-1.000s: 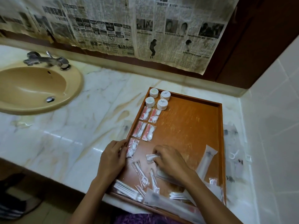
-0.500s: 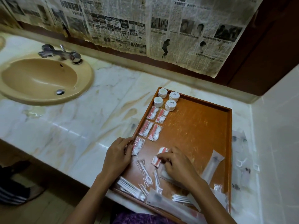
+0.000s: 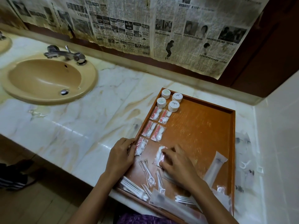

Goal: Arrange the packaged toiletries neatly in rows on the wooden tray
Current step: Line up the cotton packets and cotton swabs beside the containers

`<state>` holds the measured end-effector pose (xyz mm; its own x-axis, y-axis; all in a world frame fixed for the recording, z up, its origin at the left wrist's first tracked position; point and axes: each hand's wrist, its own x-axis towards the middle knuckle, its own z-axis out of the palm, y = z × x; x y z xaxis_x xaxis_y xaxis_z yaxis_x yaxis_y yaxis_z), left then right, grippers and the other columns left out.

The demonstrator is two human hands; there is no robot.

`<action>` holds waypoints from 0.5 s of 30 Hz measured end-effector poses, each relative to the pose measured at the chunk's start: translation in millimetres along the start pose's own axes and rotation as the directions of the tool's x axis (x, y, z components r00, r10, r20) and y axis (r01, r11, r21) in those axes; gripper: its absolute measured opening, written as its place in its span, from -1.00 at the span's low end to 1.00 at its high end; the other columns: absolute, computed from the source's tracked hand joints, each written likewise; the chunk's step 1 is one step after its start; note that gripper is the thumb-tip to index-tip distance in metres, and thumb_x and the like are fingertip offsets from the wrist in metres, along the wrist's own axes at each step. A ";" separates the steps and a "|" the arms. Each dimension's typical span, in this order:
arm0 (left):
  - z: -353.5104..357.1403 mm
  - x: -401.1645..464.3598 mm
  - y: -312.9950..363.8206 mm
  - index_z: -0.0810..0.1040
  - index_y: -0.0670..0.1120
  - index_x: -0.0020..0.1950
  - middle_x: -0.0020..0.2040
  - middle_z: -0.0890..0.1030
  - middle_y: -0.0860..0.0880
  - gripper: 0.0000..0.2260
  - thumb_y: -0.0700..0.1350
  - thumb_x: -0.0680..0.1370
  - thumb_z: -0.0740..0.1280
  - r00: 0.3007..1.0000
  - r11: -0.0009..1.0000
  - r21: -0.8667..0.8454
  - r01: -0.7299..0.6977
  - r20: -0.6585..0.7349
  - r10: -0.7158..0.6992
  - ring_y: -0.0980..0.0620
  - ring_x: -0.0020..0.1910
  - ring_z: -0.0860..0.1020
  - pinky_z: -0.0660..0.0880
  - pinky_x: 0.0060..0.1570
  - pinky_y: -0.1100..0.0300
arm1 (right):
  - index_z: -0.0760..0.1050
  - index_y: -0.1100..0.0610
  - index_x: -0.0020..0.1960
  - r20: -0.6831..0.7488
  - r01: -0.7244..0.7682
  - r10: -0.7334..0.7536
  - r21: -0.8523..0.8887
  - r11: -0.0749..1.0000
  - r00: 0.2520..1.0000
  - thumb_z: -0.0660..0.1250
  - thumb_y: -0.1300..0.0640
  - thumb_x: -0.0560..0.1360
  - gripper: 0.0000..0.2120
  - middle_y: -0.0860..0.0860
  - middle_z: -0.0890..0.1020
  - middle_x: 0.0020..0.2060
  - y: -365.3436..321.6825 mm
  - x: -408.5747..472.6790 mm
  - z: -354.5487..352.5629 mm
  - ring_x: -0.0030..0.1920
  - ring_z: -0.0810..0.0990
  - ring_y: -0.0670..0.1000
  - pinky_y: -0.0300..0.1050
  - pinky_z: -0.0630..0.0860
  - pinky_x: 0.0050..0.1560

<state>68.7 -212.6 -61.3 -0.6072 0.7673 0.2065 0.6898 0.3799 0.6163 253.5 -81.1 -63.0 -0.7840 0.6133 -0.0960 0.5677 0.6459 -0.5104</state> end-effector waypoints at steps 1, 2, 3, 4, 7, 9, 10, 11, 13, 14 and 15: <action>0.3 0.0 -0.1 0.64 -0.12 0.15 -0.09 0.61 -0.04 -0.78 -0.25 0.51 0.38 1.000 1.000 0.001 0.001 -0.003 -0.001 -0.02 -0.19 0.56 0.44 -0.16 0.22 | 0.39 -0.10 0.34 -0.002 0.001 -0.001 0.006 1.000 1.000 0.32 -0.11 0.47 -0.55 -0.12 0.33 0.08 -0.9 1.4 0.6 0.07 0.34 -0.12 -0.24 0.36 0.00; 0.4 -0.1 -0.1 0.64 -0.12 0.14 -0.10 0.61 -0.04 -0.78 -0.25 0.51 0.39 1.000 1.000 0.001 0.002 -0.005 -0.002 -0.02 -0.19 0.56 0.43 -0.16 0.23 | 0.34 -0.12 0.37 -0.001 -0.003 0.003 0.009 1.000 1.000 0.33 -0.12 0.46 -0.50 -0.13 0.33 0.12 -1.3 3.0 1.1 0.10 0.35 -0.11 -0.23 0.36 0.02; 0.4 -0.3 -0.1 0.64 -0.12 0.14 -0.10 0.61 -0.04 -0.79 -0.25 0.51 0.39 1.000 1.000 0.002 0.002 -0.006 -0.002 -0.01 -0.20 0.55 0.42 -0.16 0.24 | 0.29 -0.13 0.40 0.005 -0.015 0.015 0.016 1.000 1.000 0.35 -0.12 0.45 -0.44 -0.13 0.34 0.16 -1.9 5.1 1.3 0.13 0.36 -0.10 -0.22 0.37 0.04; 0.4 -0.3 -0.4 0.64 -0.12 0.13 -0.11 0.60 -0.03 -0.79 -0.25 0.51 0.39 1.000 1.000 0.005 0.002 -0.007 -0.002 0.00 -0.20 0.55 0.41 -0.16 0.25 | 0.26 -0.13 0.42 0.019 -0.042 0.042 0.031 0.999 0.999 0.38 -0.12 0.43 -0.40 -0.14 0.35 0.18 -2.9 7.6 1.1 0.14 0.36 -0.10 -0.21 0.38 0.06; 0.6 -0.2 -1.4 0.64 -0.11 0.13 -0.11 0.60 -0.03 -0.79 -0.24 0.51 0.39 1.000 1.000 0.004 -0.001 -0.013 0.001 0.02 -0.22 0.54 0.40 -0.17 0.26 | 0.37 -0.02 0.31 0.092 -0.140 0.134 0.069 0.988 0.987 0.44 -0.09 0.36 -0.43 -0.12 0.44 0.09 -5.5 16.4 -2.8 0.07 0.42 -0.08 -0.12 0.48 0.07; 0.8 -0.4 -1.4 0.64 -0.11 0.13 -0.11 0.60 -0.02 -0.79 -0.25 0.51 0.39 1.000 1.000 -0.001 0.002 -0.013 -0.002 0.02 -0.21 0.54 0.39 -0.17 0.27 | 0.41 -0.02 0.25 0.143 -0.161 0.150 0.072 0.984 0.978 0.47 -0.05 0.34 -0.48 -0.11 0.45 0.04 -5.8 19.9 -7.2 0.02 0.44 -0.07 -0.10 0.50 0.04; 0.8 -0.1 -1.3 0.64 -0.11 0.12 -0.11 0.60 -0.02 -0.79 -0.25 0.51 0.39 1.000 1.000 -0.003 0.003 -0.014 -0.003 0.01 -0.21 0.54 0.39 -0.17 0.27 | 0.41 -0.06 0.25 0.162 -0.164 0.149 0.087 0.983 0.976 0.47 0.00 0.35 -0.49 -0.12 0.45 0.05 -6.0 21.3 -9.3 0.03 0.45 -0.07 -0.09 0.51 0.05; 0.8 0.0 -1.5 0.64 -0.11 0.12 -0.11 0.60 -0.03 -0.79 -0.25 0.50 0.39 1.000 1.000 -0.004 0.002 -0.015 -0.003 0.01 -0.21 0.55 0.40 -0.17 0.26 | 0.41 -0.13 0.25 0.172 -0.162 0.142 0.110 0.981 0.975 0.47 0.08 0.36 -0.49 -0.12 0.46 0.07 -6.4 22.6 -10.8 0.06 0.46 -0.07 -0.08 0.53 0.08; 1.0 0.1 -1.5 0.64 -0.11 0.12 -0.12 0.60 -0.03 -0.80 -0.25 0.50 0.40 1.000 1.000 -0.001 -0.005 -0.016 0.005 0.00 -0.21 0.55 0.40 -0.17 0.26 | 0.42 -0.24 0.25 0.168 -0.155 0.130 0.146 0.977 0.977 0.42 0.26 0.40 -0.44 -0.13 0.45 0.08 -7.8 24.1 -13.3 0.08 0.50 -0.05 -0.04 0.55 0.12; 1.0 0.1 -1.5 0.64 -0.11 0.12 -0.11 0.60 -0.03 -0.80 -0.25 0.50 0.40 1.000 1.000 -0.001 -0.006 -0.015 0.006 0.00 -0.21 0.55 0.40 -0.17 0.26 | 0.44 -0.25 0.24 0.152 -0.148 0.126 0.139 0.979 0.980 0.40 0.31 0.41 -0.42 -0.12 0.45 0.07 -8.2 24.4 -14.1 0.08 0.51 -0.04 -0.04 0.56 0.13; 1.0 0.1 -1.5 0.64 -0.11 0.12 -0.11 0.60 -0.03 -0.80 -0.25 0.51 0.39 1.000 1.000 -0.004 -0.004 -0.014 0.004 0.01 -0.21 0.55 0.41 -0.16 0.26 | 0.48 -0.23 0.22 0.131 -0.140 0.126 0.110 0.984 0.983 0.40 0.33 0.43 -0.45 -0.11 0.46 0.05 -7.9 24.6 -14.9 0.07 0.52 -0.02 -0.03 0.56 0.12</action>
<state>68.0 -212.6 -62.9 -0.6099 0.7614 0.2198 0.6908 0.3750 0.6182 233.4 -64.4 -48.6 -0.7325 0.6250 -0.2701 0.6411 0.4996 -0.5826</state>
